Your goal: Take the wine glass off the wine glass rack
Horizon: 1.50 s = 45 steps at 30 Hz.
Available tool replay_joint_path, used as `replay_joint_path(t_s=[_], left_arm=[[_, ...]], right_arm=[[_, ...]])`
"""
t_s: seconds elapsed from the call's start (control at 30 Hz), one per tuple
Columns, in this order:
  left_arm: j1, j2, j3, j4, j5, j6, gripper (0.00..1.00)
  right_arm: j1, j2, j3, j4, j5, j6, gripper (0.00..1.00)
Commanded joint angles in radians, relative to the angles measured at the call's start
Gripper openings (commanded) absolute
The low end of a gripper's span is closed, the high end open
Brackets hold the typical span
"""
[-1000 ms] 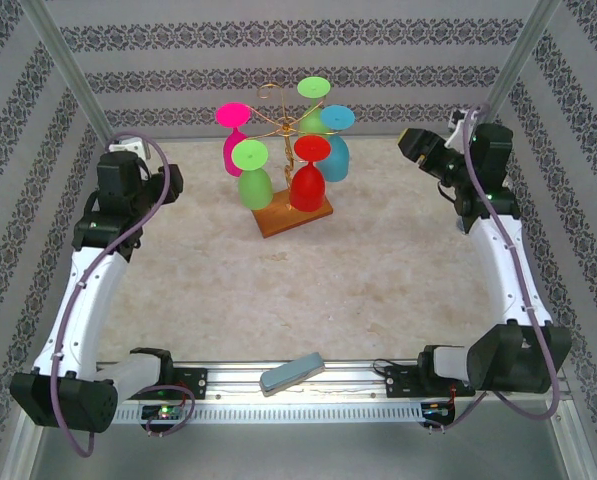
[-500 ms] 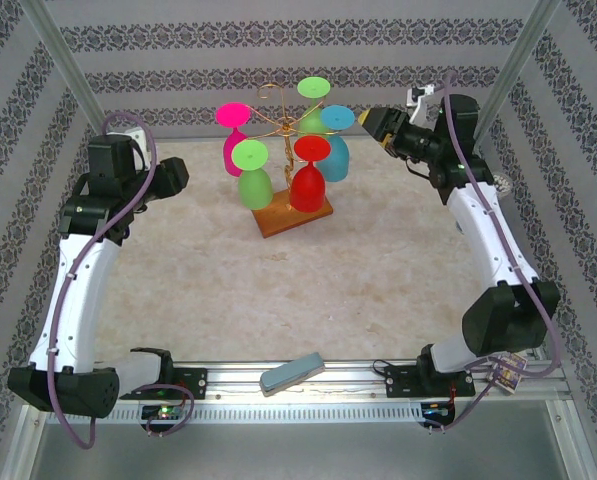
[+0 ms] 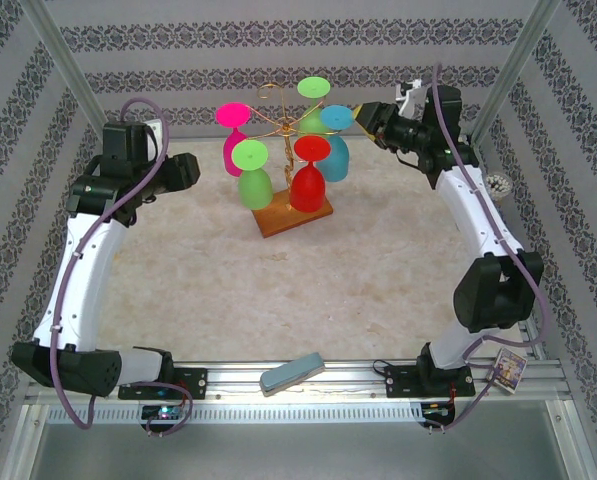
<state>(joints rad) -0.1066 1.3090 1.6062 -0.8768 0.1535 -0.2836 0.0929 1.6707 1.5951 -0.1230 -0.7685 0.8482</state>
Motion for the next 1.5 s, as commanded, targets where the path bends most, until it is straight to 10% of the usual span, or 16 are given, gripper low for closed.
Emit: replay_joint_path(t_s=[0.0, 1.47], left_arm=[[-0.024, 0.016, 0.048, -0.045, -0.019, 0.042, 0.58], [-0.053, 0.026, 0.052, -0.027, -0.051, 0.044, 0.56]], right_arm=[[0.010, 0.025, 0.047, 0.025, -0.015, 0.018, 0.40], [-0.001, 0.049, 0.066, 0.044, -0.038, 0.069, 0.21]])
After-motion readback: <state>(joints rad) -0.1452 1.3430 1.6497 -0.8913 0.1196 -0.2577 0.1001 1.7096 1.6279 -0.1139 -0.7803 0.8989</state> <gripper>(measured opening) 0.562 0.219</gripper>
